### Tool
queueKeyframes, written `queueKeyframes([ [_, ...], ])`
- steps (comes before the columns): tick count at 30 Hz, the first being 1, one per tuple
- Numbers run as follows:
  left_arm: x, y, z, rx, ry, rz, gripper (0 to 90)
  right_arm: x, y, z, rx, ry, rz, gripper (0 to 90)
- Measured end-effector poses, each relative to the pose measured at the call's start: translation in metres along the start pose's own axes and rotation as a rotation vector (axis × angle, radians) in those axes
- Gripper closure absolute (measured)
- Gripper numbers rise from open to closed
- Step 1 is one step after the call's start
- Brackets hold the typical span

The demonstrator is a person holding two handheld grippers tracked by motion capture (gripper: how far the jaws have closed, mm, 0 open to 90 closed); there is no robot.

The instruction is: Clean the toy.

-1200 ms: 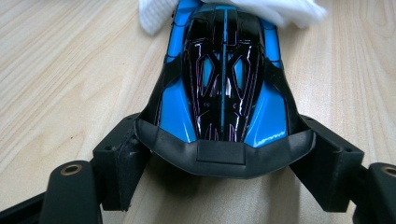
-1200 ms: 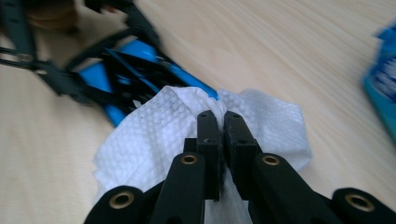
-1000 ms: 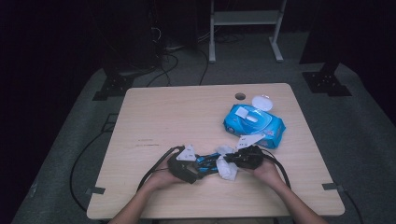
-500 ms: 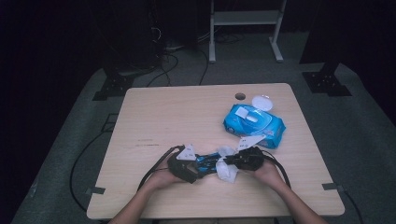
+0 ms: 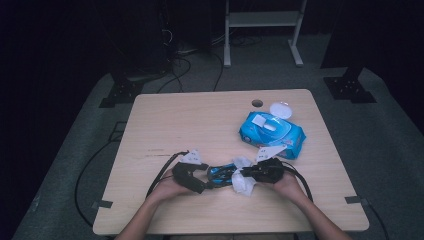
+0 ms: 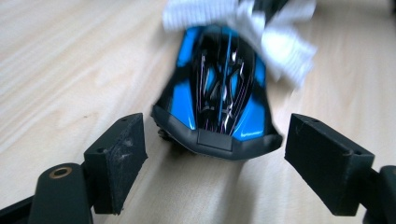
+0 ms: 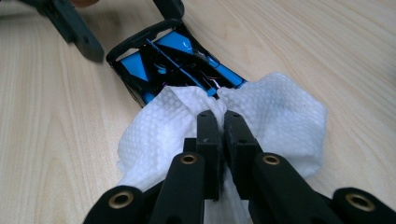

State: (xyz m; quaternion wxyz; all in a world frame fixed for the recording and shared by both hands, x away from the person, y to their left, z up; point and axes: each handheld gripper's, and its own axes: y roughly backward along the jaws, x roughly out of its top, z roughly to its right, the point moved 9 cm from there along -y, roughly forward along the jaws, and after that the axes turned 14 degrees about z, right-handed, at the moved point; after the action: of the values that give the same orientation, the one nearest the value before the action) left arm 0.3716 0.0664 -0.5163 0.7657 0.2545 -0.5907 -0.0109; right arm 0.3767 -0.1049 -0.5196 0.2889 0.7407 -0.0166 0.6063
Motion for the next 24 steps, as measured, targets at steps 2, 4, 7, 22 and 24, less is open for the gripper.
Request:
queueKeyframes([
  [2, 0.001, 0.002, -0.003, 0.001, 0.044, 0.019, 24.7, 0.000, 0.000, 0.000, -0.002, 0.004, 0.003, 85.3],
  [4, -0.001, 0.001, -0.006, 0.011, 0.076, 0.012, 29.7, 0.000, 0.000, -0.001, -0.003, 0.008, 0.002, 85.2],
  [7, -0.002, -0.002, -0.007, 0.002, 0.133, 0.013, 33.6, 0.000, 0.000, -0.001, -0.004, 0.010, 0.004, 85.2],
  [22, -0.006, -0.009, -0.007, 0.069, 0.296, -0.027, 45.1, -0.001, 0.000, -0.002, -0.015, 0.023, 0.020, 85.1],
  [24, -0.006, -0.008, -0.005, 0.080, 0.302, -0.040, 45.6, -0.001, 0.000, -0.003, -0.016, 0.028, 0.024, 85.1],
])
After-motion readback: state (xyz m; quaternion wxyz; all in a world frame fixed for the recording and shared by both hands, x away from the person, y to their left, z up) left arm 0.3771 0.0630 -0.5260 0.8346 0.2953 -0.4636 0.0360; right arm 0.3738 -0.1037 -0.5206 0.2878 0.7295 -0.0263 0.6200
